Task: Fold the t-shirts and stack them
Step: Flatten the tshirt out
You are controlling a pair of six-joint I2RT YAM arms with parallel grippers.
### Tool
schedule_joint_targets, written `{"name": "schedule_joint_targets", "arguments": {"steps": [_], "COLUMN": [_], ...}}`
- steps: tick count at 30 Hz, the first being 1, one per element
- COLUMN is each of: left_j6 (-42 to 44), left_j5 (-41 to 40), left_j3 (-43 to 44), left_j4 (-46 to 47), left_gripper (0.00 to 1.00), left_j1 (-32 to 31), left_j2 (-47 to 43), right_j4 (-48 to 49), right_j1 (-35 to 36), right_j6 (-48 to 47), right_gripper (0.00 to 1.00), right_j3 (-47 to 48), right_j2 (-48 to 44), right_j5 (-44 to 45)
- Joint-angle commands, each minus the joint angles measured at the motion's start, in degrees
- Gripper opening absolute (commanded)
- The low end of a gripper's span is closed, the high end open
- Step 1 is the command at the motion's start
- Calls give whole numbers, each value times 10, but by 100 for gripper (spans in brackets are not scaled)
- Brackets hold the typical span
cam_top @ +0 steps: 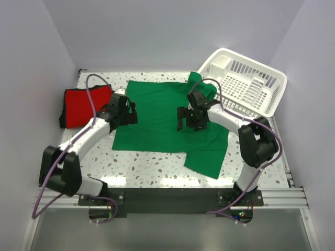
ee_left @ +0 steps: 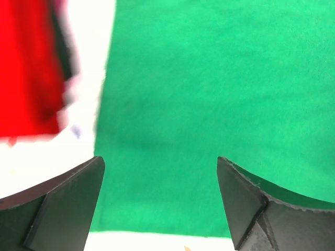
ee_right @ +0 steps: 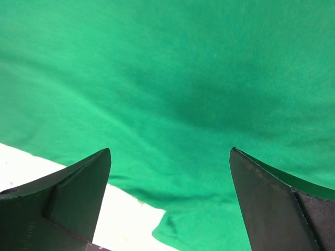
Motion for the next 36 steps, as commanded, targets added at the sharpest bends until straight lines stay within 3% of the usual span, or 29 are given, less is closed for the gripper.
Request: {"name": "schedule_joint_targets", "arguments": {"steps": [1, 4, 10, 30, 36], "left_j6": [-54, -106, -143, -122, -113], "left_j5": [-69, -83, -69, -19, -9], "left_j3": [-71, -155, -226, -268, -269], "left_j4": [-50, -64, -63, 36, 45], "left_gripper": [90, 83, 63, 36, 13], "left_j1": [7, 14, 55, 102, 109], "left_j2": [-79, -124, -180, -126, -107], "right_j4": [-32, -55, -76, -100, -180], "right_j1": [0, 1, 0, 0, 1], "right_j6": [20, 22, 29, 28, 37], "right_gripper": [99, 99, 99, 99, 99], "right_j3": [50, 66, 65, -9, -33], "right_j2": [-49, -57, -85, -134, -161], "right_j5": [16, 22, 33, 50, 89]}}
